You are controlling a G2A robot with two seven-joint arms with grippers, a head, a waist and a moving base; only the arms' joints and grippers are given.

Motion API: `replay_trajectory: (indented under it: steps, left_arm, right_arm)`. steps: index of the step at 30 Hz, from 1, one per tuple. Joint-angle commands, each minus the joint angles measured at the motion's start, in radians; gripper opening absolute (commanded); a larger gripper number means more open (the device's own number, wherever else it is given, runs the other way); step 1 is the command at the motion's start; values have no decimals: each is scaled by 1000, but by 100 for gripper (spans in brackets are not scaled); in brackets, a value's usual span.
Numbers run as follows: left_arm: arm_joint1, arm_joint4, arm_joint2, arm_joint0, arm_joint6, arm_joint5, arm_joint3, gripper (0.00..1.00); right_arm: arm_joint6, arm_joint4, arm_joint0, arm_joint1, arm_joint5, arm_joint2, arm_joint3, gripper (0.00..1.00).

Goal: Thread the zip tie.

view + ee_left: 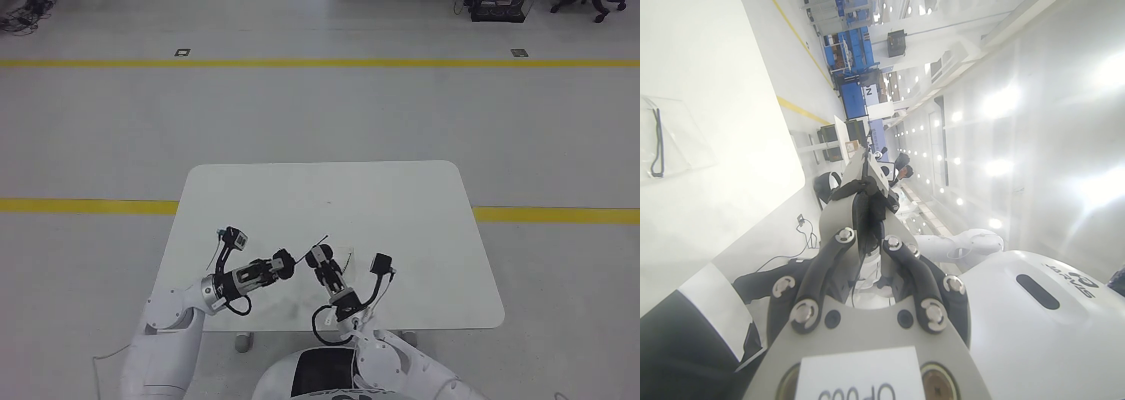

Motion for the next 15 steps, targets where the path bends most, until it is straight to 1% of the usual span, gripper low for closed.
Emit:
replay_trajectory:
  steps: [1,9,15]
  left_arm:
    - [5,-7,8,2,4,3,-3,0]
    - [21,-30,33,0,6,12,5,0]
    - [33,-52,49,-5,14,14,14,0]
  right_arm:
    - [4,-1,-4,1,0,4,-2,0]
    - [24,11,-15,1,0,17,-14,0]
    - [76,31,-22,-2,0,26,-23,0]
